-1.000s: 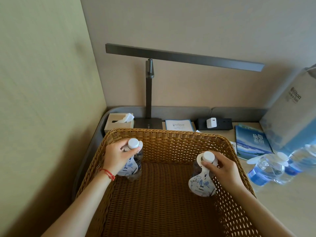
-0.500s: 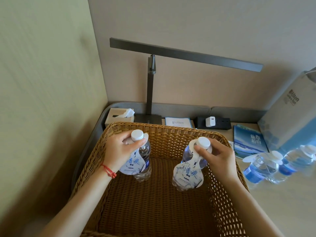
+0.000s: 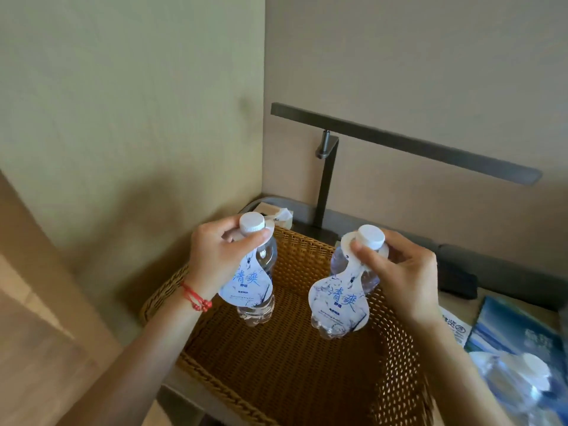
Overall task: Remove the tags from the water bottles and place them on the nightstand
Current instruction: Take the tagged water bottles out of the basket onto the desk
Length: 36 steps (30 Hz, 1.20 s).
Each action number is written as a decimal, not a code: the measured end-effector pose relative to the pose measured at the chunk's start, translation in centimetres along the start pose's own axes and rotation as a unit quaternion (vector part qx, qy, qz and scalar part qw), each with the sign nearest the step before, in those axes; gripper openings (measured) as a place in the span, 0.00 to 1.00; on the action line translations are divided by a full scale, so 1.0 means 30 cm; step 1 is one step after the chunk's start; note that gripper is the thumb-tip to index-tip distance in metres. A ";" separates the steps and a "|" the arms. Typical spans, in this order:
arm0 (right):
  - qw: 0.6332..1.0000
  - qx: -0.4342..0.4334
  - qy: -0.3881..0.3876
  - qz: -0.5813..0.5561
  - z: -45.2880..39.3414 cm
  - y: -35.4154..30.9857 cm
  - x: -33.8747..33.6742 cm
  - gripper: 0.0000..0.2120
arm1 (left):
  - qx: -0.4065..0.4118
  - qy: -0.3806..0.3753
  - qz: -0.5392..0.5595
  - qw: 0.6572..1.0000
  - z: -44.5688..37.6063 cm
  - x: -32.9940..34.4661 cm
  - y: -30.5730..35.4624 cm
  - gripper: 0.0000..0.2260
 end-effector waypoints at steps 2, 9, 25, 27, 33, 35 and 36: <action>1.000 -0.010 -0.012 -0.022 -0.007 -0.027 -0.036 0.08 | 0.004 0.042 -0.008 0.999 0.042 -0.019 0.062 0.11; 0.983 -0.067 -0.102 -0.138 0.025 -0.190 -0.096 0.07 | 0.014 0.123 -0.039 0.991 0.222 -0.083 0.294 0.09; 0.955 -0.098 -0.157 -0.232 0.443 -0.384 -0.272 0.06 | -0.001 0.182 -0.044 0.982 0.732 -0.185 0.676 0.06; 0.959 -0.093 -0.155 -0.220 0.515 -0.376 -0.313 0.06 | -0.002 0.175 -0.036 0.984 0.800 -0.175 0.706 0.06; 0.972 -0.040 -0.151 -0.176 0.711 -0.327 -0.443 0.07 | -0.022 0.148 -0.022 0.989 0.968 -0.093 0.758 0.04; 0.976 -0.029 -0.144 -0.161 0.760 -0.314 -0.503 0.11 | -0.026 0.132 -0.017 0.991 1.007 -0.048 0.772 0.07; 0.978 -0.024 -0.139 -0.155 0.781 -0.308 -0.537 0.11 | -0.027 0.124 -0.018 0.992 1.025 -0.023 0.778 0.08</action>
Point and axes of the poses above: each hand's wrist, its own z-axis away from the middle knuckle, its own x-axis out of the palm, y = z × x, the point moved 9 cm from there along -z, towards the middle knuckle, and after that the axes turned 11 degrees about z, right-handed, at the moved point
